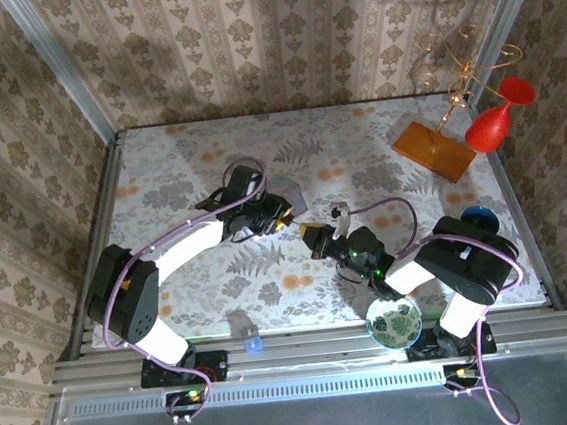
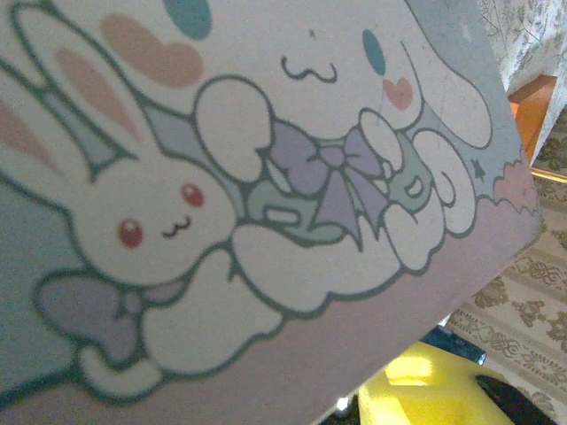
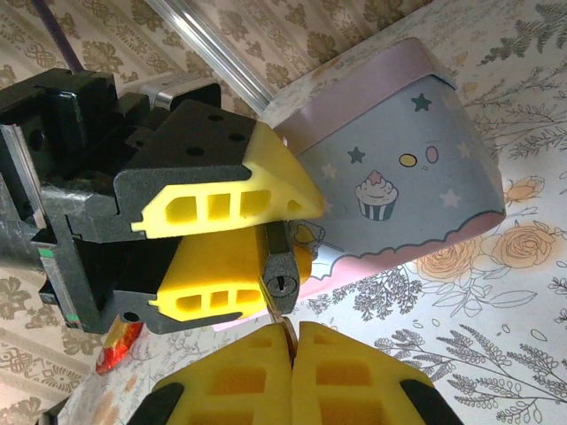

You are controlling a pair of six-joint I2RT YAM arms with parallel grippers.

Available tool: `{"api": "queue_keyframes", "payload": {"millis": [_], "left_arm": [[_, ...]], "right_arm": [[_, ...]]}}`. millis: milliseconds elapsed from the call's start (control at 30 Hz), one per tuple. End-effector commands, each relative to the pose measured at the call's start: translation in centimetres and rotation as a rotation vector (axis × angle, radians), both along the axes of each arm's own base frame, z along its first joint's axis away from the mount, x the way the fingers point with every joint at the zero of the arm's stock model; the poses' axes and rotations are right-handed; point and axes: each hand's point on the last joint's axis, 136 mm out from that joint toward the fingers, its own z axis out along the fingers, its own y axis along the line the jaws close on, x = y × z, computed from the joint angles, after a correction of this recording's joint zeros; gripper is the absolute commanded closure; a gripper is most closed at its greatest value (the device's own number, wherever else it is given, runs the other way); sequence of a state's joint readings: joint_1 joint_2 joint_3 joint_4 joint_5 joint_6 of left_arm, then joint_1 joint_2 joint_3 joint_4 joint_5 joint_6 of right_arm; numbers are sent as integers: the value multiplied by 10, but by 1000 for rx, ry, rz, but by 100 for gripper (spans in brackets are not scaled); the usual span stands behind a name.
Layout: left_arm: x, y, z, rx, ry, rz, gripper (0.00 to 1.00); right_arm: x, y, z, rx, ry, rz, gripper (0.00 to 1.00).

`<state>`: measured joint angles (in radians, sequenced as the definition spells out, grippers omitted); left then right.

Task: Unlock a padlock with a key

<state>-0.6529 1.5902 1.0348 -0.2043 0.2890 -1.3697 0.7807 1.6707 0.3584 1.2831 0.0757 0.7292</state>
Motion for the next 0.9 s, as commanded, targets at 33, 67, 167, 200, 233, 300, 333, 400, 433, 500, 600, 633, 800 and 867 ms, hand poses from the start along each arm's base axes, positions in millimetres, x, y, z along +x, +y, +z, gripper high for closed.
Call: {"api": "queue_keyframes", "payload": {"millis": [33, 67, 167, 200, 233, 300, 333, 400, 433, 500, 600, 633, 800, 867], "left_arm": [[5, -2, 19, -47, -53, 3, 100], [5, -2, 19, -47, -53, 4, 100], [6, -1, 20, -50, -56, 9, 100], [8, 0, 21, -50, -60, 12, 100], [9, 1, 23, -51, -65, 15, 100], [11, 2, 26, -47, -73, 15, 100], [11, 2, 27, -48, -75, 15, 100], [12, 2, 28, -49, -80, 18, 100], [12, 2, 28, -48, -79, 18, 100], [11, 2, 28, -48, -79, 16, 100], [11, 3, 27, -49, -76, 19, 100], [11, 3, 27, -51, -76, 21, 100], [12, 3, 31, -54, -85, 20, 100], [12, 4, 31, -55, -85, 23, 100]], "right_arm": [[10, -2, 9, 5, -38, -40, 100], [10, -2, 8, 5, -39, -39, 100], [8, 0, 7, 2, -38, -25, 100], [8, 0, 7, -1, -38, -23, 100], [7, 0, 6, -1, -37, -20, 100], [5, -1, 4, -5, -32, -17, 100], [4, -2, 4, -5, -31, -19, 100], [3, -5, 2, -9, -27, -25, 100], [3, -6, 1, -11, -26, -27, 100], [3, -6, 1, -12, -24, -29, 100], [4, -5, 0, -10, -21, -30, 100], [4, -4, 0, -9, -20, -29, 100], [5, -4, -1, -8, -17, -28, 100], [5, -4, -2, -8, -15, -29, 100]]}}
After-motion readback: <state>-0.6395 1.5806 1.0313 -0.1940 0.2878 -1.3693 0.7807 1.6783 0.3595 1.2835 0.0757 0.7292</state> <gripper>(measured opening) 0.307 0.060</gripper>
